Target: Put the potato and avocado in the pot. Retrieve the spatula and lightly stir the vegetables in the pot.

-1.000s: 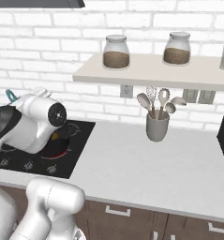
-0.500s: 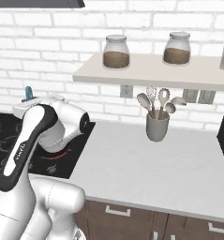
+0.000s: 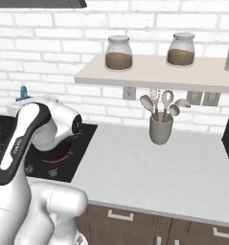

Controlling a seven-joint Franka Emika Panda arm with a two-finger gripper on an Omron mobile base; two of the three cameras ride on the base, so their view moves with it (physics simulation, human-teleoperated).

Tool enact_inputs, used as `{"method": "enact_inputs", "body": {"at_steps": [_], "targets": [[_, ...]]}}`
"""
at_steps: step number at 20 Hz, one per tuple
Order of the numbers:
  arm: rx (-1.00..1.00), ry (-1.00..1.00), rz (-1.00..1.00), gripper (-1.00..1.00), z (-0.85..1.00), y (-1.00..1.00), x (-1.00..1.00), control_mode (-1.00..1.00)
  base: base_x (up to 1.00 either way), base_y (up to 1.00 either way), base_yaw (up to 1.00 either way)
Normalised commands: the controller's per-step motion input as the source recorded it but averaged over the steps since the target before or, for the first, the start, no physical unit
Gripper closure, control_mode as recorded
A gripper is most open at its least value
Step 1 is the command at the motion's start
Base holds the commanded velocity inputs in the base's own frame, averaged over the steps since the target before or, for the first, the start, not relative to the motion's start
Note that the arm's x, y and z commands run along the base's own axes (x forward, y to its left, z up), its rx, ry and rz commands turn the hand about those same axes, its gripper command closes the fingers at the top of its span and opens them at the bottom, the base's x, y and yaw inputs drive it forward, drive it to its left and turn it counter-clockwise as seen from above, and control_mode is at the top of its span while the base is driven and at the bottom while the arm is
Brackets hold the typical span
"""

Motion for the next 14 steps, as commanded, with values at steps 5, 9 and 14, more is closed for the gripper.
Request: {"method": "enact_inputs", "body": {"at_steps": [5, 9, 14], "targets": [[-0.01, 0.00, 0.00, 1.00, 0.01, 0.09, 0.46, -1.00, 0.00, 0.00, 0.00], [0.00, 0.00, 0.00, 1.00, 0.00, 0.00, 0.46, -1.00, 0.00, 0.00, 0.00], [0.00, 0.00, 0.00, 1.00, -0.19, 0.00, 0.37, -1.00, 0.00, 0.00, 0.00]]}}
